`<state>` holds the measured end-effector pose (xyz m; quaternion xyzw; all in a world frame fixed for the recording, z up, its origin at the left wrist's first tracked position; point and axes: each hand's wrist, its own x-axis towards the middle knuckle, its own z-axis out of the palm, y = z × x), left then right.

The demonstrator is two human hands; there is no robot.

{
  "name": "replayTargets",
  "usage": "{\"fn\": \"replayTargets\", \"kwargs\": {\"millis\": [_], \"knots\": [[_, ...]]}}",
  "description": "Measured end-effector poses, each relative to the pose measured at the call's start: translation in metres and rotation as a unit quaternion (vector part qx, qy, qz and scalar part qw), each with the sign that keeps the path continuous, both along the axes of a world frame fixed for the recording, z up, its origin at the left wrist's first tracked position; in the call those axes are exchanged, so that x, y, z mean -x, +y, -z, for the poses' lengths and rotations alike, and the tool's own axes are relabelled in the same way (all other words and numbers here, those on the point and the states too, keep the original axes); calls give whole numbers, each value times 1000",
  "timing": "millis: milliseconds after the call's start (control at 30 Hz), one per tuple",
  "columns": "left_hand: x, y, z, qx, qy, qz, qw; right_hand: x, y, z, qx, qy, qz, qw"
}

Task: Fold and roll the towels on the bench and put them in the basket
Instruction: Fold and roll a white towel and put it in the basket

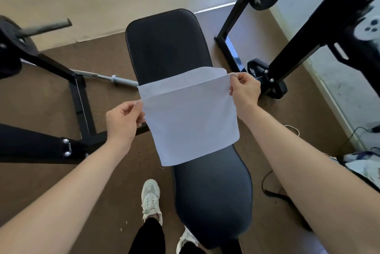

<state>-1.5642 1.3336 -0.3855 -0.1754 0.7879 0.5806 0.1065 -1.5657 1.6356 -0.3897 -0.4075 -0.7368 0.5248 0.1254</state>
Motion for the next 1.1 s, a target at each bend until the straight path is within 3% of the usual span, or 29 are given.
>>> {"fn": "replayTargets", "kwargs": {"millis": [233,333,500,667,867,1000,1100], "knots": [[41,6,13,58,20,-6,998,41,7,17,-12,-16,-10,1000],[55,11,19,83,20,-4,996,52,8,27,11,-22,-6,1000],[60,11,30,48,-3,-70,996,43,14,35,88,-16,-22,996],[7,0,59,12,-102,-83,991,-19,19,59,69,-58,33,995],[-76,13,93,-37,-249,-13,968,-100,13,98,139,-166,45,975],[-95,23,106,-91,-323,-2,942,-124,10,114,225,-166,38,959],[-100,23,111,-82,-322,-6,943,-130,9,116,226,-155,37,961]]}}
